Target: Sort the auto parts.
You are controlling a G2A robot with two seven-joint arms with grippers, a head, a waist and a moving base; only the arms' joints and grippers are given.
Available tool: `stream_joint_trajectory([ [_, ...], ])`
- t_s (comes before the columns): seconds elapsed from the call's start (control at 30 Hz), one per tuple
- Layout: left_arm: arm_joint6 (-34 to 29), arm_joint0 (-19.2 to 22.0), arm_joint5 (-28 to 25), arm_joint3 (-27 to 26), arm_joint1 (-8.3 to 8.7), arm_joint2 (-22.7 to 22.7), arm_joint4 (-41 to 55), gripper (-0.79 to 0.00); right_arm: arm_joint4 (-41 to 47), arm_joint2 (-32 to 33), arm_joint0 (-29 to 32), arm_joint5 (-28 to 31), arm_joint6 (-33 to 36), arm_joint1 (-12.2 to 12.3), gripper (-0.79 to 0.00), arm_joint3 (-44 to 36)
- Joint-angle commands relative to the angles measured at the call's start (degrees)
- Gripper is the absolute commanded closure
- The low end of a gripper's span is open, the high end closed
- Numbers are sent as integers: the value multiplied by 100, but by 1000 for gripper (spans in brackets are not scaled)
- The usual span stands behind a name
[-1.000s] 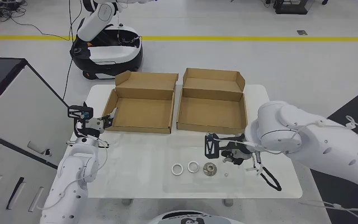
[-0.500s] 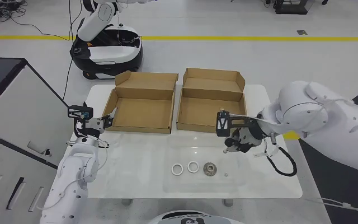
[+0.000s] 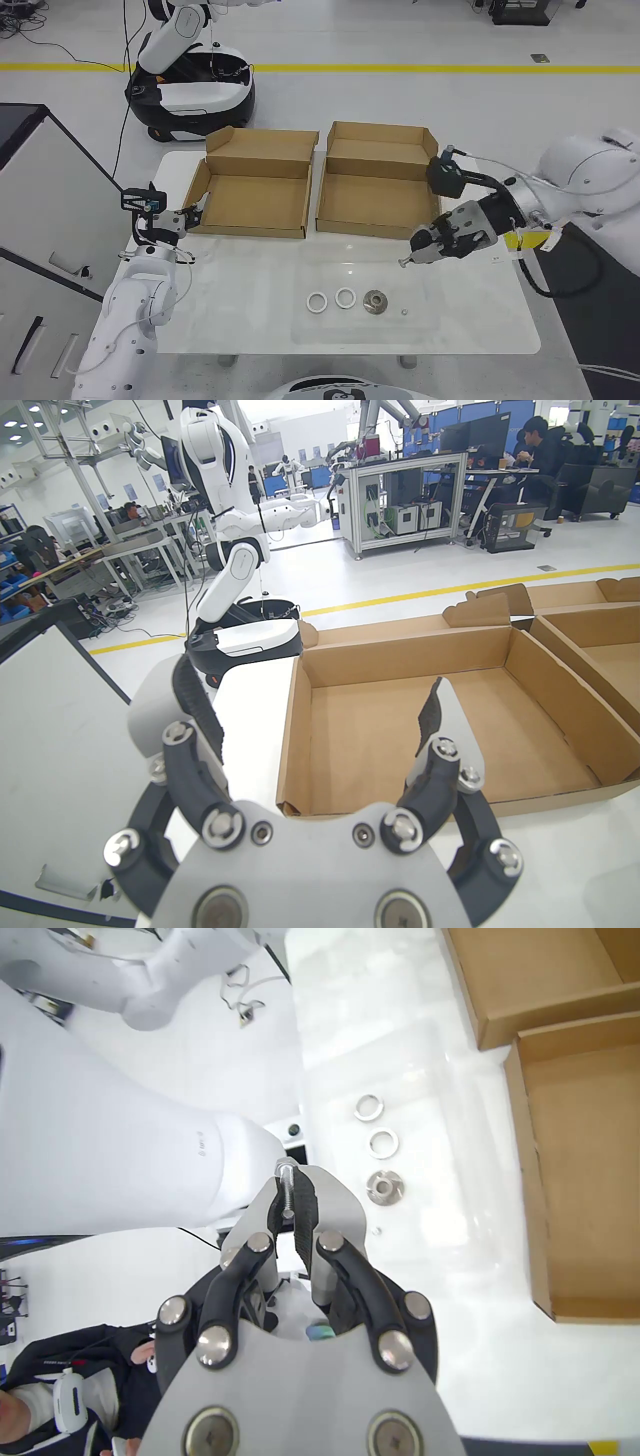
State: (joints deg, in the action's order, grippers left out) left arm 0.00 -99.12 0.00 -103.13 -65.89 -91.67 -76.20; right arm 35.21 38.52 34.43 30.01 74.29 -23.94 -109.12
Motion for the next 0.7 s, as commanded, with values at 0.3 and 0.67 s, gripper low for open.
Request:
stream_joint_trajectory([
  [0.3, 0, 0, 0, 0, 0, 0, 0, -785, 2243, 18, -198, -16, 17, -398, 0, 109],
  [0.67, 0, 0, 0, 0, 0, 0, 0, -785, 4064, 877, 134, -616, 619, -1078, 0, 628],
])
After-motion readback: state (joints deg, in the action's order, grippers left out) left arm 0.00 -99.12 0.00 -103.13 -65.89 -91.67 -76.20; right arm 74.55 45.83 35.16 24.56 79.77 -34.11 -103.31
